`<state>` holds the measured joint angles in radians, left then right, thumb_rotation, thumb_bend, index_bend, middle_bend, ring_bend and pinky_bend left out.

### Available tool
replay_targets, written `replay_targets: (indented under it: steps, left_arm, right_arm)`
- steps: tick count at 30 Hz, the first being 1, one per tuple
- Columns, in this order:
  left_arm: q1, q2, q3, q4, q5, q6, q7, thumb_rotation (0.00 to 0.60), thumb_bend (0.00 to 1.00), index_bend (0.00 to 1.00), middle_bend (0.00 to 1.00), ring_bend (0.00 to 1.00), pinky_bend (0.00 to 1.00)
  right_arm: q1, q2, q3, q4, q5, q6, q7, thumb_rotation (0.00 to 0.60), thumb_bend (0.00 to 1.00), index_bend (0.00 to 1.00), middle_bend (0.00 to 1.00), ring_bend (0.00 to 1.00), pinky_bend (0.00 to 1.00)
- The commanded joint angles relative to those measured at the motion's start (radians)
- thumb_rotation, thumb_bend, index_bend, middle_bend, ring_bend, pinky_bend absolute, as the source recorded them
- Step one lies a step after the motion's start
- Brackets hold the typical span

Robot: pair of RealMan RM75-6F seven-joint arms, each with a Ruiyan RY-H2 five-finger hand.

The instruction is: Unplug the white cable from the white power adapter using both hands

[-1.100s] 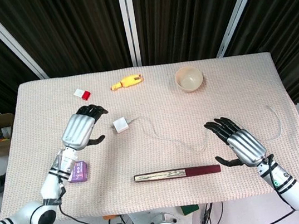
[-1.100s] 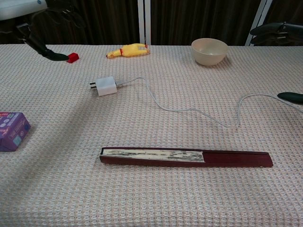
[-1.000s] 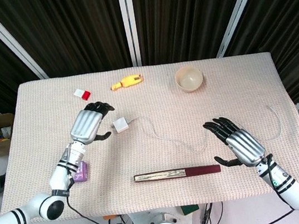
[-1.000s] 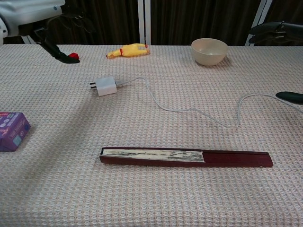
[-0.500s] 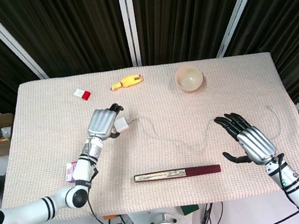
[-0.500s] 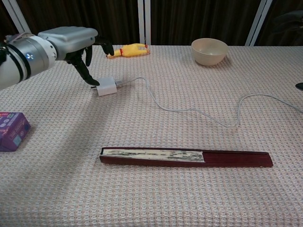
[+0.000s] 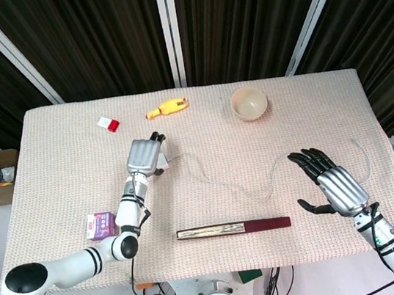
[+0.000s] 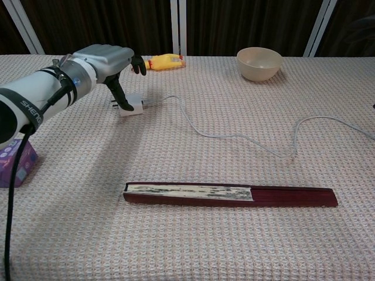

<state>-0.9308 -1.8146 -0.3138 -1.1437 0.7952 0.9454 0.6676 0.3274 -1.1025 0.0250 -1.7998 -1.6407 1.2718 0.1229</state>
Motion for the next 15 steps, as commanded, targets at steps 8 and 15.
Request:
replay_targets:
  steps: [8, 15]
  left_arm:
    - [0.015, 0.071, -0.025, -0.016, -0.126, -0.044, -0.003, 0.600, 0.03, 0.26, 0.21, 0.66, 0.92]
    - [0.003, 0.097, -0.016, -0.027, -0.186, -0.134, -0.047, 0.600, 0.09, 0.30, 0.22, 0.66, 0.92]
  right_arm:
    - [-0.005, -0.005, -0.004, 0.005, 0.002, 0.011, 0.003, 0.600, 0.30, 0.05, 0.11, 0.00, 0.05]
    - [-0.007, -0.008, -0.006, 0.011, 0.007, 0.013, 0.009, 0.600, 0.30, 0.05, 0.11, 0.00, 0.05]
